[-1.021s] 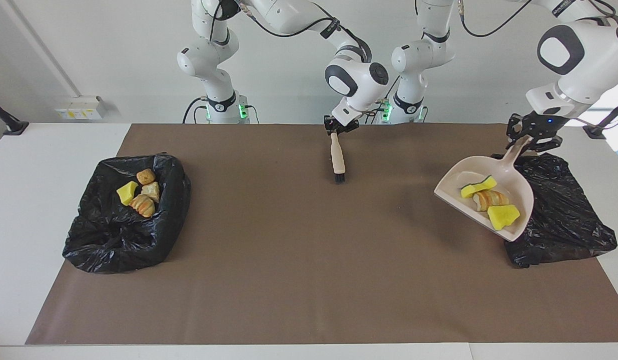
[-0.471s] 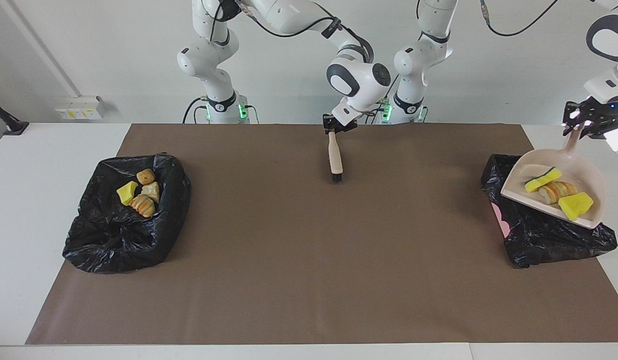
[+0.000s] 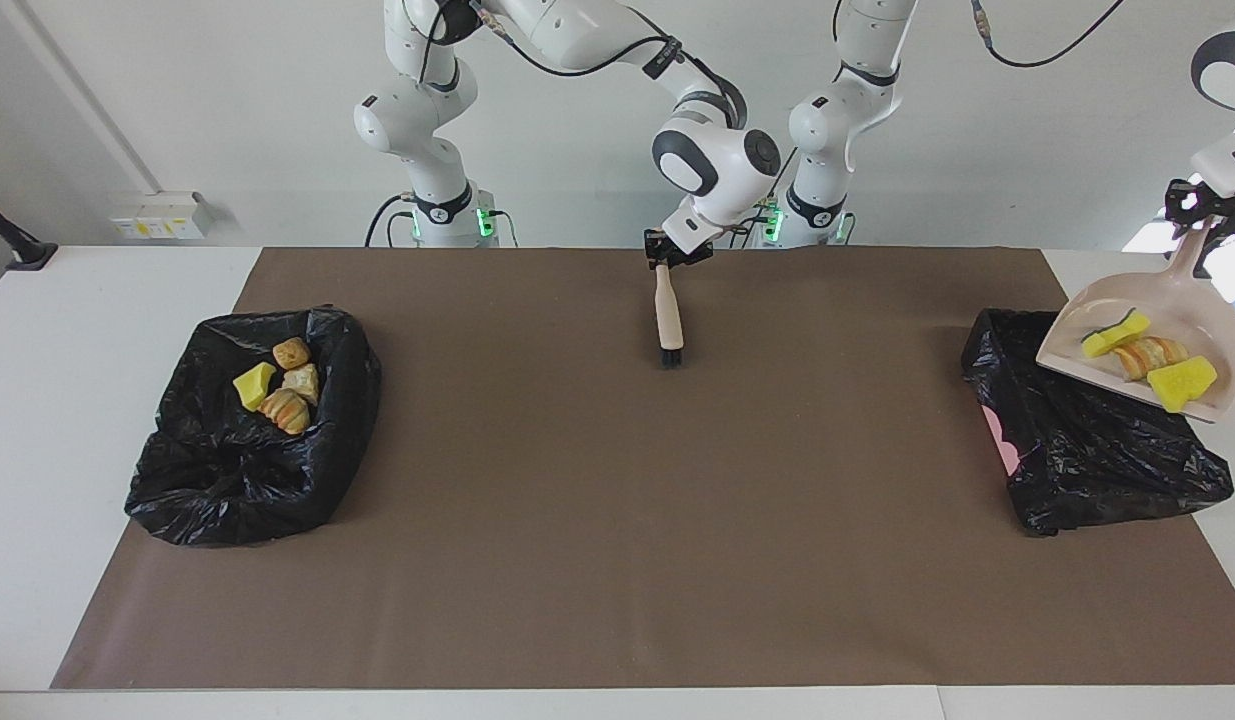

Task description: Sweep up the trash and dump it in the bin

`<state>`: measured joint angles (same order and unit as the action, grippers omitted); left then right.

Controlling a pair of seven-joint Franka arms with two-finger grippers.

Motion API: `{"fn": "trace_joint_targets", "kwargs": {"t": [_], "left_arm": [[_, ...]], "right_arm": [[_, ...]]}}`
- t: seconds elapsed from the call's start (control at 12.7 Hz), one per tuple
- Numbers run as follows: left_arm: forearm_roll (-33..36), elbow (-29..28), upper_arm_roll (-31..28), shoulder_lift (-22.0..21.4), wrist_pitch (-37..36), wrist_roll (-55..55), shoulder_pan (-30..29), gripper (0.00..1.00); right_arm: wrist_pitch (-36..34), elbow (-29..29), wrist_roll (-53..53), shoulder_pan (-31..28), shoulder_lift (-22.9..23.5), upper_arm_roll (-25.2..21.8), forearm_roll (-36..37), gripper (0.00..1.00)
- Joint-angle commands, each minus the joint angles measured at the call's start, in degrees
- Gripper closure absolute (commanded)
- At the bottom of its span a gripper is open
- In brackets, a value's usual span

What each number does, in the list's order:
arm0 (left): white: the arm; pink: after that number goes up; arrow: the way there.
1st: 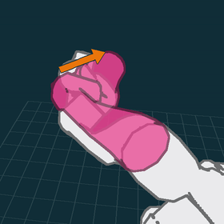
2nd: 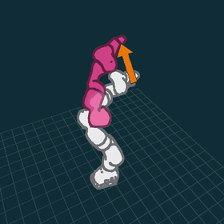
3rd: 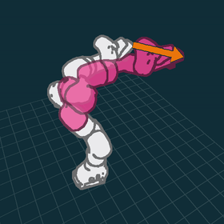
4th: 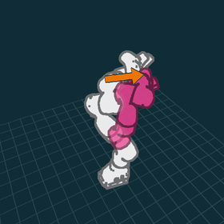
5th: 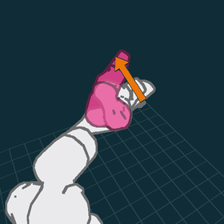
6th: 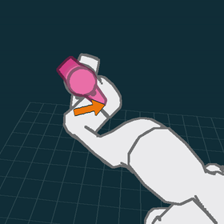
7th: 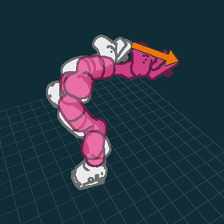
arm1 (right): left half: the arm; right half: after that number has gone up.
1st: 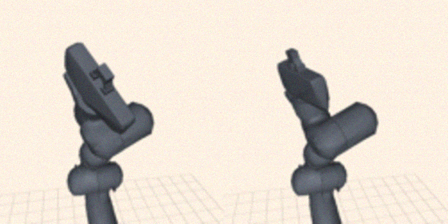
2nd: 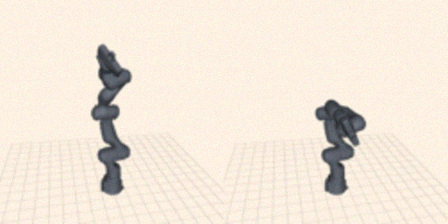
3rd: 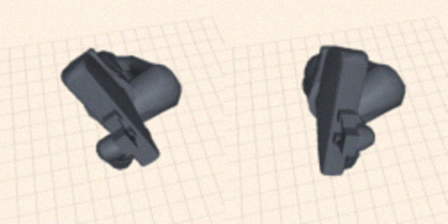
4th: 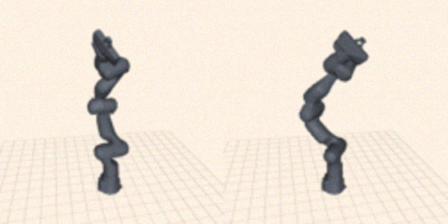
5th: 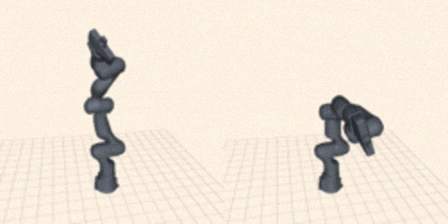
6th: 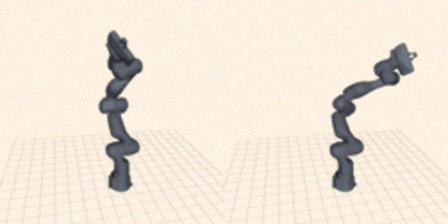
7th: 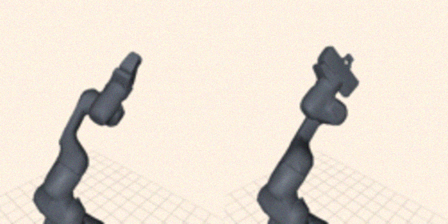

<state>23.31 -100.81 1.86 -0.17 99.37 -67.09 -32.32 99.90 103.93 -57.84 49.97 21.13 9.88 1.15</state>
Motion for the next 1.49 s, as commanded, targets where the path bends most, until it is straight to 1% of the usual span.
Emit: {"fn": "trace_joint_targets", "kwargs": {"t": [0.0,0.08,0.16,0.24,0.31,0.47,0.63,0.79,0.86,0.94,1.02,1.1,1.18,1.34,1.41], "left_arm": [[5.7,0.3,0.2,0.1,-0.8,-2.9,3.0,1.0],[8.2,-0.3,0.2,-0.1,-0.8,-3.7,4.2,1.0],[9.9,-0.7,0.3,-0.2,-0.8,-4.4,5.1,1.0],[10.3,-0.7,0.3,0.0,-0.4,-4.8,5.3,1.0],[11.6,-0.7,0.3,0.5,-0.1,-4.9,6.4,1.0],[17.3,-0.8,0.3,0.8,1.2,-5.9,9.4,1.0],[18.0,-0.6,0.2,0.9,1.4,-7.3,9.4,1.0],[24.5,0.9,0.6,1.0,1.4,-8.5,9.7,1.0],[25.8,1.5,0.9,1.2,1.3,-8.4,10.9,1.0],[28.2,2.5,0.9,1.9,1.1,-8.4,12.8,1.0],[29.5,3.2,0.9,2.4,1.4,-8.4,13.4,1.0],[30.4,3.3,1.0,2.6,1.4,-8.4,14.1,1.0],[31.3,4.1,1.0,2.8,1.4,-8.4,14.7,1.0],[31.0,7.5,1.0,3.5,1.7,-8.6,15.1,1.0],[31.1,8.1,1.0,4.2,1.7,-9.4,16.1,1.0]], "right_arm": [[-1.3,-1.1,-0.1,-0.4,0.5,0.3,0.3,0.72],[-1.5,-1.1,0.0,-0.6,0.2,0.3,0.3,0.39],[-1.6,-1.1,0.1,-0.7,-0.3,0.3,0.3,0.03],[-1.6,-1.3,0.2,-0.7,-0.6,0.3,0.3,0.0],[-1.6,-1.5,0.4,-0.8,-1.1,0.2,0.3,0.0],[-1.5,-1.7,0.5,-2.8,-2.9,0.3,-0.1,0.0],[-1.0,-2.2,0.5,-4.4,-4.5,0.3,-1.8,0.0],[-1.6,-5.0,0.6,-4.9,-4.6,0.2,-1.6,0.0],[-2.0,-6.1,1.1,-5.1,-4.7,0.0,-1.2,0.0],[-3.5,-7.7,3.7,-6.0,-4.8,0.0,-1.2,0.0],[-6.4,-9.9,7.7,-7.4,-5.7,-0.2,-1.2,0.0],[-8.0,-10.9,12.4,-11.1,-7.5,0.0,-1.5,0.0],[-9.3,-10.9,17.4,-14.7,-9.4,0.2,-1.9,0.0],[-11.1,-11.0,27.1,-18.5,-12.5,-0.1,-1.7,0.0],[-12.2,-11.4,30.9,-20.4,-13.3,-0.1,-1.2,0.0]]}}
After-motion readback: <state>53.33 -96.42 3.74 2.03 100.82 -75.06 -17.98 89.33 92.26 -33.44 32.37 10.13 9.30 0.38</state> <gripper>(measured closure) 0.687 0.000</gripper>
